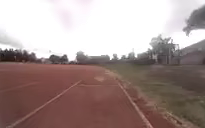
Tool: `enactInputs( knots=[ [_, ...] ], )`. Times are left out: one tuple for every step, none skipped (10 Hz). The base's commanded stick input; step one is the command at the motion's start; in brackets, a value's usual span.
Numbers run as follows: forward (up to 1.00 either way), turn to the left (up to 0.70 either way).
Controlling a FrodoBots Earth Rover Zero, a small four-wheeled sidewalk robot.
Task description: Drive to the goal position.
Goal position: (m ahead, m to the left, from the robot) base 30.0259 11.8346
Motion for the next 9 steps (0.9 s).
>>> enactInputs(
  knots=[
    [0.70,0.00],
    [0.70,0.00],
    [0.70,0.00],
    [0.70,0.00],
    [0.70,0.00],
    [0.70,0.00],
    [0.70,0.00],
    [0.70,0.00],
    [0.70,0.00]
  ],
)
